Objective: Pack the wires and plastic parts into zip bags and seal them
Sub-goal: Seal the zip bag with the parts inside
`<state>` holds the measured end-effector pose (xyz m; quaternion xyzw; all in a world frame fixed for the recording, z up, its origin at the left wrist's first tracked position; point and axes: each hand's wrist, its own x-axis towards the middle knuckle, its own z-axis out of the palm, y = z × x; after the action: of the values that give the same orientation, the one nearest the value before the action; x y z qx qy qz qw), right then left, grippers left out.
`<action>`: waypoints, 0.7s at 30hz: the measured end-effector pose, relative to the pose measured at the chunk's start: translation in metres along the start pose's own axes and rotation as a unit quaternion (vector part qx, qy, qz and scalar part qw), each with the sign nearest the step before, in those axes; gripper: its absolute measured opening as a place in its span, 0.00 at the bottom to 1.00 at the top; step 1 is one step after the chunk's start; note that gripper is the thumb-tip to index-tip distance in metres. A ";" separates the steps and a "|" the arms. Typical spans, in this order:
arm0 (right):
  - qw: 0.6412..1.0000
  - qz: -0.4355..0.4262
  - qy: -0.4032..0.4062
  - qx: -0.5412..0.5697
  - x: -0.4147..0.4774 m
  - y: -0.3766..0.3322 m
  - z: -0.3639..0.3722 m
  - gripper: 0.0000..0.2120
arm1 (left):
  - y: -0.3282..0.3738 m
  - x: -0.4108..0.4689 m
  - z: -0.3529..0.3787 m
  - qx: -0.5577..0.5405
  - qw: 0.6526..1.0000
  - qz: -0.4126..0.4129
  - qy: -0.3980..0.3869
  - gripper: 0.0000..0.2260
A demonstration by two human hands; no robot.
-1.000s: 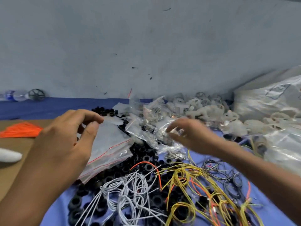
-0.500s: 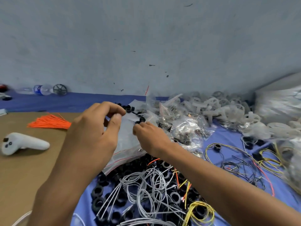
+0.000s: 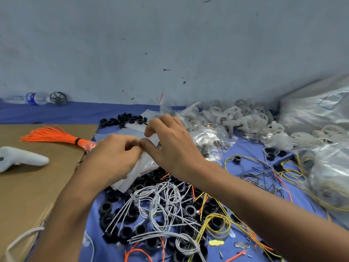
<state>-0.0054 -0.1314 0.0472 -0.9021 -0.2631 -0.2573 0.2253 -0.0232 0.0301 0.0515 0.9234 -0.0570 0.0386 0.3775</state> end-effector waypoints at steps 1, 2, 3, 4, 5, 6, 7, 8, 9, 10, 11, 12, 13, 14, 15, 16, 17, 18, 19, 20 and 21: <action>0.999 0.030 -0.001 0.023 -0.001 0.001 0.001 0.10 | 0.000 0.000 0.001 -0.030 1.000 -0.008 -0.005 0.12; 0.998 0.044 0.002 0.034 -0.001 0.002 0.002 0.10 | 0.000 0.001 0.003 -0.053 0.998 -0.014 -0.007 0.11; 0.998 0.047 0.008 0.039 -0.002 0.003 0.002 0.10 | 0.000 0.001 0.004 -0.067 0.998 -0.014 -0.009 0.10; 0.998 0.043 0.019 0.040 -0.002 0.002 0.002 0.10 | -0.001 0.002 0.005 -0.073 0.997 -0.012 -0.012 0.09; 0.998 0.032 0.030 0.039 -0.003 0.002 0.001 0.10 | -0.002 0.003 0.006 -0.072 0.997 -0.008 -0.015 0.09; 0.998 0.022 0.037 0.038 -0.004 0.002 0.001 0.11 | -0.002 0.003 0.007 -0.070 0.997 -0.007 -0.020 0.08; 0.998 0.016 0.038 0.038 -0.004 0.001 0.000 0.12 | -0.003 0.004 0.008 -0.065 0.998 -0.008 -0.024 0.08; 0.999 0.009 0.036 0.035 -0.005 0.002 -0.002 0.13 | -0.003 0.004 0.010 -0.055 0.998 -0.011 -0.024 0.08; 0.999 0.002 0.033 0.023 -0.004 0.003 -0.004 0.15 | -0.003 0.004 0.011 -0.038 0.999 -0.012 -0.012 0.08; 1.000 -0.003 0.031 0.002 -0.004 0.004 -0.006 0.17 | -0.003 0.005 0.012 -0.016 1.000 -0.010 0.011 0.08; 0.999 -0.001 0.024 -0.027 -0.003 0.007 -0.009 0.20 | -0.003 0.006 0.012 0.002 0.999 -0.007 0.044 0.07; 0.998 0.003 0.011 -0.059 -0.003 0.009 -0.012 0.21 | -0.003 0.007 0.010 0.009 0.997 -0.005 0.077 0.07; 0.996 0.008 -0.006 -0.092 -0.002 0.012 -0.014 0.22 | -0.003 0.008 0.009 0.010 0.994 -0.002 0.108 0.06; 0.992 0.010 -0.024 -0.122 -0.003 0.015 -0.016 0.21 | -0.003 0.009 0.008 0.016 0.991 0.005 0.134 0.05; 0.988 0.003 -0.041 -0.147 -0.004 0.017 -0.017 0.19 | -0.003 0.008 0.008 0.029 0.988 0.018 0.151 0.04; 0.985 -0.011 -0.053 -0.161 -0.005 0.019 -0.017 0.17 | -0.001 0.007 0.008 0.037 0.987 0.035 0.154 0.03; 0.984 -0.030 -0.059 -0.163 -0.007 0.021 -0.015 0.15 | 0.000 0.005 0.009 0.034 0.987 0.055 0.145 0.02; 0.985 -0.042 -0.062 -0.153 -0.008 0.021 -0.014 0.13 | 0.003 0.003 0.010 0.026 0.989 0.071 0.130 0.02; 0.987 -0.046 -0.068 -0.139 -0.009 0.021 -0.012 0.11 | 0.005 0.001 0.012 0.022 0.989 0.086 0.120 0.02; 0.987 -0.040 -0.089 -0.129 -0.010 0.021 -0.012 0.11 | 0.006 0.000 0.014 0.030 0.986 0.102 0.128 0.02; 0.983 -0.032 -0.119 -0.134 -0.011 0.022 -0.012 0.12 | 0.007 0.000 0.015 0.046 0.980 0.117 0.155 0.02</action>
<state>-0.0045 -0.1584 0.0442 -0.9393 -0.2800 -0.1885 0.0611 -0.0238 0.0147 0.0453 0.9096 -0.1031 0.2276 0.3319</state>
